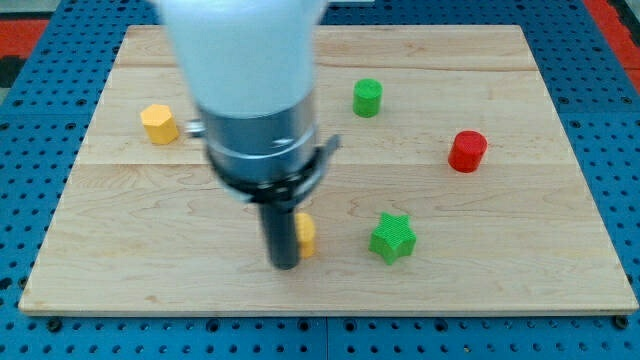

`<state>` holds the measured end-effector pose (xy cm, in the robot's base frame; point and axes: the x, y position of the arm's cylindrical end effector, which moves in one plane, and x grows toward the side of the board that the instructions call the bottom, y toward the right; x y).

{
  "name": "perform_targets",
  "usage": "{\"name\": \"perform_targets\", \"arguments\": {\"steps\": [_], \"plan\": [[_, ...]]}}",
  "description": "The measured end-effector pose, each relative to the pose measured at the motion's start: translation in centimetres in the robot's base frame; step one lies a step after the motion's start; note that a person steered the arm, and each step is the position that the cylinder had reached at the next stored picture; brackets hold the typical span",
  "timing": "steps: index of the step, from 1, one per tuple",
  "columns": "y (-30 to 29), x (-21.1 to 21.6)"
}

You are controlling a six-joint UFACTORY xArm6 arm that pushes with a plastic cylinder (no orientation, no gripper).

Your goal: Place the yellow heart in between the red star and blue cube

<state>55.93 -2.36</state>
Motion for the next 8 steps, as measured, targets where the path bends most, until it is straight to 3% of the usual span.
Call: {"name": "perform_targets", "arguments": {"steps": [2, 3, 4, 5, 7, 8], "plan": [[3.6, -7.4], [10.2, -7.8], [9.5, -10.3], [8.3, -7.2], [2.5, -13.5], [4.7, -15.3]]}}
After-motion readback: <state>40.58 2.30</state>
